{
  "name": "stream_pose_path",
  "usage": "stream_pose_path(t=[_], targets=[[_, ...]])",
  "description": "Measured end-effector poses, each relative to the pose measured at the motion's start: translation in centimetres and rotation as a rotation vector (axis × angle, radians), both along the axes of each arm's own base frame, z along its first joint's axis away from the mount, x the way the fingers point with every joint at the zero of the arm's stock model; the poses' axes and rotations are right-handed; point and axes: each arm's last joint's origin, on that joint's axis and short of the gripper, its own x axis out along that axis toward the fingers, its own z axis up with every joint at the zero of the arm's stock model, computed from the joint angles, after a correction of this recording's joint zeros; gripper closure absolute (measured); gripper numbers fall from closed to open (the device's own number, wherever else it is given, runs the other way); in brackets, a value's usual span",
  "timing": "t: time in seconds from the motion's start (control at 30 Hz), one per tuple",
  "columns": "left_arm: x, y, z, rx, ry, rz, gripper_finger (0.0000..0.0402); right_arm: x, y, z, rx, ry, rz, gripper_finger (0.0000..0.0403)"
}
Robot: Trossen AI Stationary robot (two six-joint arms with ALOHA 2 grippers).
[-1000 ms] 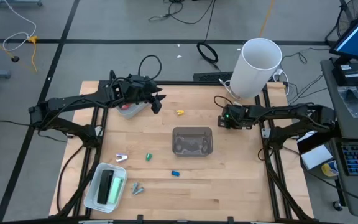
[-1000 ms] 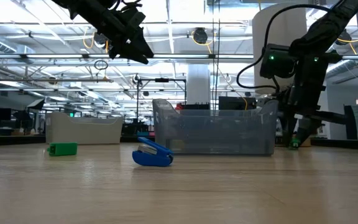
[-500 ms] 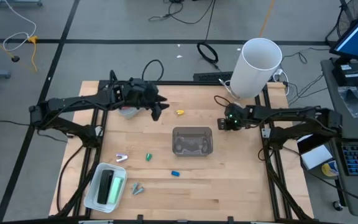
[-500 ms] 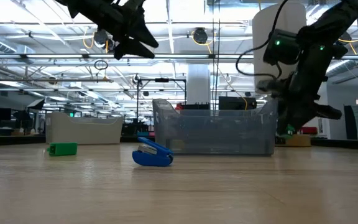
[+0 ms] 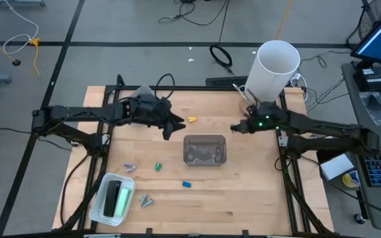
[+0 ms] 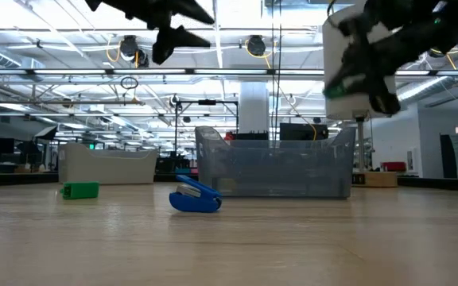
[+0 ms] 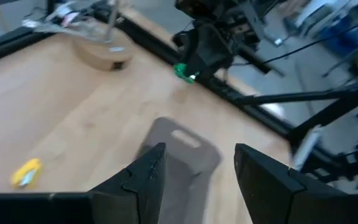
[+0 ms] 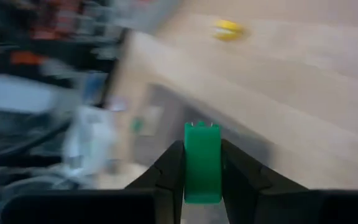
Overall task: Pick and place Stapler, Stapler remover, tape
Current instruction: Put the small dark green stapler into the white bin
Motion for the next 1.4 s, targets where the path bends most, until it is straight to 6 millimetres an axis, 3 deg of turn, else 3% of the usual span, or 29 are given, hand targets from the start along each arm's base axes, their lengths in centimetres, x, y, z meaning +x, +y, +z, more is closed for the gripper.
stream_pose_path(t=[0.27,0.67,0.83,1.17,1.4], targets=[[0.7,-1.6,1.5,-0.046,-0.166,-0.011,0.0213,1.4,0.4,3.2,-0.097,-0.347,0.144,0.0337],[0.9,-3.7,2.2,-0.090,-0.240,0.061,0.0213,5.8,1.3,3.3,-0.204,-0.592,0.294,0.0337],[1.4,-4.3,2.0,-0.111,-0.256,0.106,0.0213,7.2,1.4,3.1,-0.206,-0.612,0.335,0.0336],[4.2,-4.7,0.4,-0.198,-0.313,0.030,0.0213,10.8,1.7,4.8,-0.278,-0.616,0.435,0.0336],[4.4,-4.7,0.4,-0.209,-0.337,0.027,0.0213,11.5,1.6,4.9,-0.273,-0.594,0.443,0.0336]])
